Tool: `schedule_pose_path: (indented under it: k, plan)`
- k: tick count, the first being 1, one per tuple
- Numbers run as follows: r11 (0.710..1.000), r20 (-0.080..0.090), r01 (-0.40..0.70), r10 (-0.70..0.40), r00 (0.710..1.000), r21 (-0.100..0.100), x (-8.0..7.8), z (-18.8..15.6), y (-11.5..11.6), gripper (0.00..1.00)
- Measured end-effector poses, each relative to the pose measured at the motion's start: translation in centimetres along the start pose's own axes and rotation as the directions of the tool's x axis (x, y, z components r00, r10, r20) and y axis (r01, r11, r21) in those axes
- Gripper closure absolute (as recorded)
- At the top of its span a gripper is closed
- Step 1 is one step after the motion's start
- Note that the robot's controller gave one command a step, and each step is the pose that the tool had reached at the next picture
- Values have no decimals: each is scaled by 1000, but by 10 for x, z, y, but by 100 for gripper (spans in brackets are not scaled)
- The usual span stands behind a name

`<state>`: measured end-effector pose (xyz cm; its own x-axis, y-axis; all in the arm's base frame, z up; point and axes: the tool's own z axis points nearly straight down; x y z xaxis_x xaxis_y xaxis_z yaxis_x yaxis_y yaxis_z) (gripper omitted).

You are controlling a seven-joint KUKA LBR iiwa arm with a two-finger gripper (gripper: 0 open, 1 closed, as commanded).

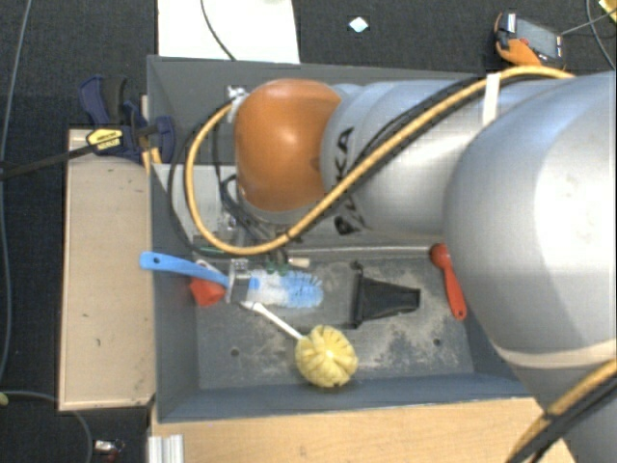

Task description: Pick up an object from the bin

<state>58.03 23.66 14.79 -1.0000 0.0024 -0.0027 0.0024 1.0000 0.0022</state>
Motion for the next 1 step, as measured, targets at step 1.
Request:
schedule_pose_path:
  k: [1]
  plan:
    - [998, 4, 68, -68, 998, 0, -2, 75, -82, 0]
